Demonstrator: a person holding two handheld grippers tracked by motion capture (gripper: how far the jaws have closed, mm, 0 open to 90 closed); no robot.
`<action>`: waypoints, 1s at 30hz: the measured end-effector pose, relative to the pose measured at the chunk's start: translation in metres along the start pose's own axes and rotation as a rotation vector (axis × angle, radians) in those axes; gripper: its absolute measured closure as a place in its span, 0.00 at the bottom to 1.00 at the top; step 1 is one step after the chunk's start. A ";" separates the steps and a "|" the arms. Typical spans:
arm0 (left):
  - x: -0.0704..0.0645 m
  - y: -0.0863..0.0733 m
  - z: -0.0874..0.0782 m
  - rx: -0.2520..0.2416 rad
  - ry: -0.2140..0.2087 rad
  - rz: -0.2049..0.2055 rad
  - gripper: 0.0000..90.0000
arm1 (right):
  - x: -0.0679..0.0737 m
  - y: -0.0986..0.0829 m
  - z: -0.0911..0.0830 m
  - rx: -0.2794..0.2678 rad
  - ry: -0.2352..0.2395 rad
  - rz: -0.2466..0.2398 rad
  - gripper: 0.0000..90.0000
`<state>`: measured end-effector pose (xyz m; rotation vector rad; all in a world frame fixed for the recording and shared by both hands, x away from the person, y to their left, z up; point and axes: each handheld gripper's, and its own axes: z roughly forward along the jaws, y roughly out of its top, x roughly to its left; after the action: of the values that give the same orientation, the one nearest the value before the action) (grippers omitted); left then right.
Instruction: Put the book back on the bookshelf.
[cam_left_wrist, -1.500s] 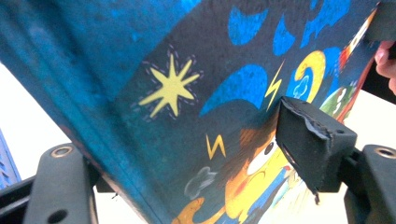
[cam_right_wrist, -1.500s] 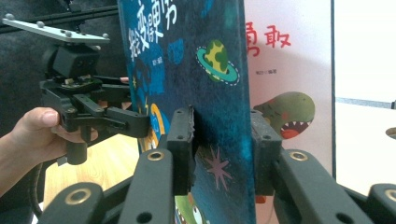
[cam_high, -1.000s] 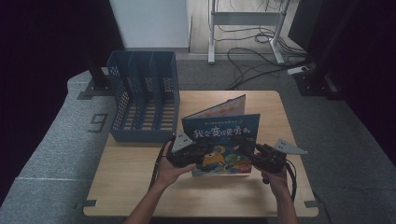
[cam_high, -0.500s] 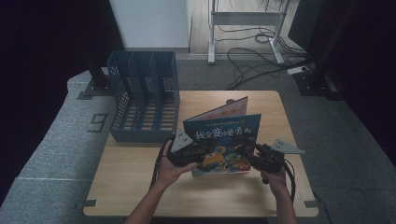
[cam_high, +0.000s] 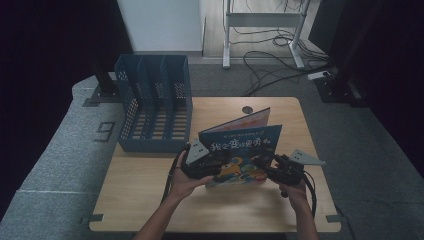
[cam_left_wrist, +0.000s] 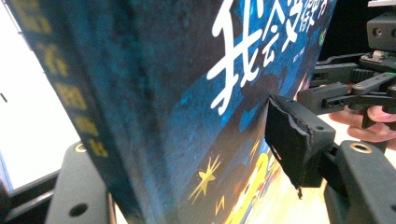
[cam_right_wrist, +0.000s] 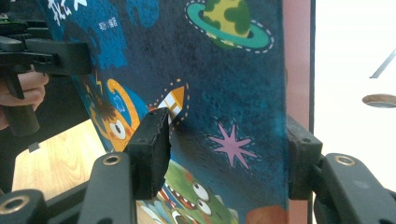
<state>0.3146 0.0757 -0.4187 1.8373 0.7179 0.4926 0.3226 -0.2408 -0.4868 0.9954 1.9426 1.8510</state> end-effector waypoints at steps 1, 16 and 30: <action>0.000 0.000 0.000 -0.001 0.001 0.001 0.38 | 0.000 0.000 0.000 0.001 0.000 0.000 0.47; 0.001 0.001 -0.003 -0.022 -0.001 -0.009 0.46 | -0.004 -0.004 0.002 0.040 -0.052 -0.013 0.47; 0.002 0.002 -0.005 -0.039 -0.030 0.000 0.54 | -0.011 -0.011 0.004 0.056 -0.095 0.010 0.49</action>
<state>0.3139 0.0801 -0.4153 1.8044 0.6834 0.4749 0.3295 -0.2443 -0.5007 1.0915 1.9468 1.7304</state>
